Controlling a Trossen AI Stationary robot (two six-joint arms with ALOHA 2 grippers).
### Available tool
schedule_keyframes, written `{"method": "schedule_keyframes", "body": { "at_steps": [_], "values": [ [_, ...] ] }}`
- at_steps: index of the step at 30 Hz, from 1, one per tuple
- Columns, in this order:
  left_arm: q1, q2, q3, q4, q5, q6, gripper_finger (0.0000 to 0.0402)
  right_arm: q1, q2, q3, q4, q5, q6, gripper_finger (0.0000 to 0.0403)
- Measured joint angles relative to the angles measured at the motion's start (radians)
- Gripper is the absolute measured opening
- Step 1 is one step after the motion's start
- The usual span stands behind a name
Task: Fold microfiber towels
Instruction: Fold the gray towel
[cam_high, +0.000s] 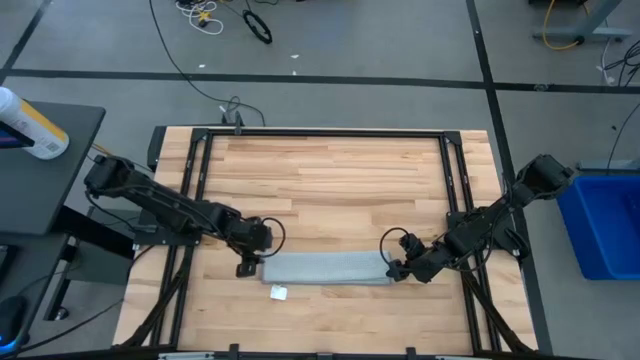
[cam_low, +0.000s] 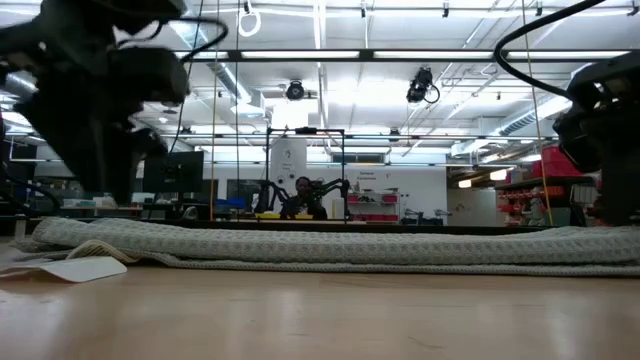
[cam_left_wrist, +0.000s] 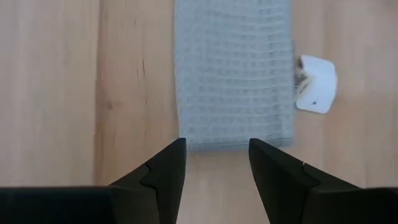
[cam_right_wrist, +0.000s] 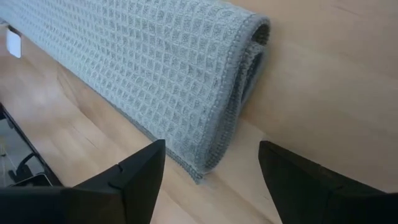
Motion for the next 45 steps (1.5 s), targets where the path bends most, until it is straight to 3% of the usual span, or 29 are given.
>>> {"method": "schedule_keyframes", "body": {
  "at_steps": [6, 17, 21, 27, 32, 39, 45],
  "values": [
    [0.000, 0.000, -0.092, 0.191, 0.080, -0.074, 0.0185, 0.000, 0.000, 0.000, 0.001, 0.000, -0.018, 0.0276],
    [0.000, 0.000, -0.093, 0.289, 0.082, -0.109, 0.0175, 0.000, 0.000, 0.000, -0.001, 0.002, -0.019, 0.0267],
    [-0.018, 0.000, -0.093, 0.332, 0.091, -0.115, 0.0130, 0.000, 0.000, 0.000, 0.000, 0.002, -0.019, 0.0275],
    [-0.074, 0.000, -0.093, 0.390, 0.111, -0.112, 0.0012, 0.000, 0.000, 0.000, -0.002, 0.002, -0.019, 0.0260],
    [-0.089, 0.031, -0.092, 0.383, 0.072, -0.082, 0.0004, 0.000, 0.000, 0.000, -0.002, 0.002, -0.019, 0.0259],
    [-0.068, 0.212, -0.093, 0.445, 0.112, -0.051, 0.0003, 0.000, 0.000, 0.000, 0.004, 0.008, -0.017, 0.0273],
    [-0.047, 0.259, -0.088, 0.485, 0.139, -0.024, 0.0002, 0.003, 0.000, 0.000, 0.019, 0.022, -0.021, 0.0254]
  ]
}}
